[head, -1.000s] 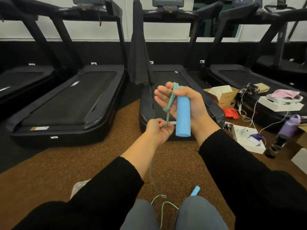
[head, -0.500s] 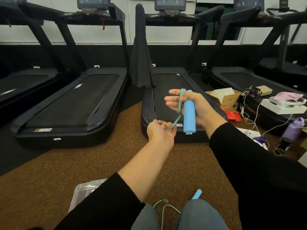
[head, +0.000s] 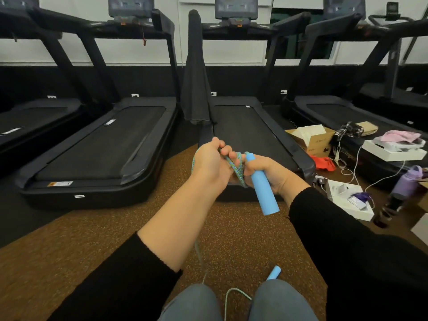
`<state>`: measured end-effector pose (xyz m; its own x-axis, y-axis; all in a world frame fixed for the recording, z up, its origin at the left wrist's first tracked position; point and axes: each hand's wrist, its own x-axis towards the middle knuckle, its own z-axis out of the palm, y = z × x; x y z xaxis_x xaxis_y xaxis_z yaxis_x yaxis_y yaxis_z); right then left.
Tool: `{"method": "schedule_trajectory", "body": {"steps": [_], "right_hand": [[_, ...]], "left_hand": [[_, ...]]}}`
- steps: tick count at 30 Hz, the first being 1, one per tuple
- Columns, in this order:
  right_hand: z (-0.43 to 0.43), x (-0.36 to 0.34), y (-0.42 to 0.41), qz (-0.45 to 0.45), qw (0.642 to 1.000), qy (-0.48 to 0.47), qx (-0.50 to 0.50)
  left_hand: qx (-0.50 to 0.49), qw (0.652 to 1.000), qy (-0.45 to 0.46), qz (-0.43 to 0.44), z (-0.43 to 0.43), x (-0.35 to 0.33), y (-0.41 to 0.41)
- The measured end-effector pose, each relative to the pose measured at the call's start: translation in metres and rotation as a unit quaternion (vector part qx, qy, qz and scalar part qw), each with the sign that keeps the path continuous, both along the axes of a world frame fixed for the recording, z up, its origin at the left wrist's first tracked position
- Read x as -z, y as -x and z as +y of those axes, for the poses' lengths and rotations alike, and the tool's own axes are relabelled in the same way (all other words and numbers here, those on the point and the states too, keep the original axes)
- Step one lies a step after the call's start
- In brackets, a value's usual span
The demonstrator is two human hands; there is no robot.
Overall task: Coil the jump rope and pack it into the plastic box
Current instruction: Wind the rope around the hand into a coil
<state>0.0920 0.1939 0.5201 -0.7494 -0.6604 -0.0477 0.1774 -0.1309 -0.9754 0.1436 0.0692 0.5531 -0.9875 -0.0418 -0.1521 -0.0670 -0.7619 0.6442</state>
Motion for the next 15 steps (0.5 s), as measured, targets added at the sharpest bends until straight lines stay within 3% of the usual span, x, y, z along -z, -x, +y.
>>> {"method": "schedule_trajectory", "body": {"steps": [5, 8, 15], "right_hand": [[-0.004, 0.011, -0.005, 0.054, 0.988, 0.001, -0.143], [-0.009, 0.016, -0.011, 0.076, 0.981, 0.013, -0.178], [-0.020, 0.026, -0.029, 0.117, 0.960, 0.056, -0.249]], "left_hand": [[0.048, 0.991, 0.115, 0.050, -0.008, -0.019, 0.000], [0.078, 0.981, 0.161, 0.074, -0.015, -0.035, 0.004], [0.145, 0.986, 0.073, 0.044, -0.041, -0.051, 0.020]]}}
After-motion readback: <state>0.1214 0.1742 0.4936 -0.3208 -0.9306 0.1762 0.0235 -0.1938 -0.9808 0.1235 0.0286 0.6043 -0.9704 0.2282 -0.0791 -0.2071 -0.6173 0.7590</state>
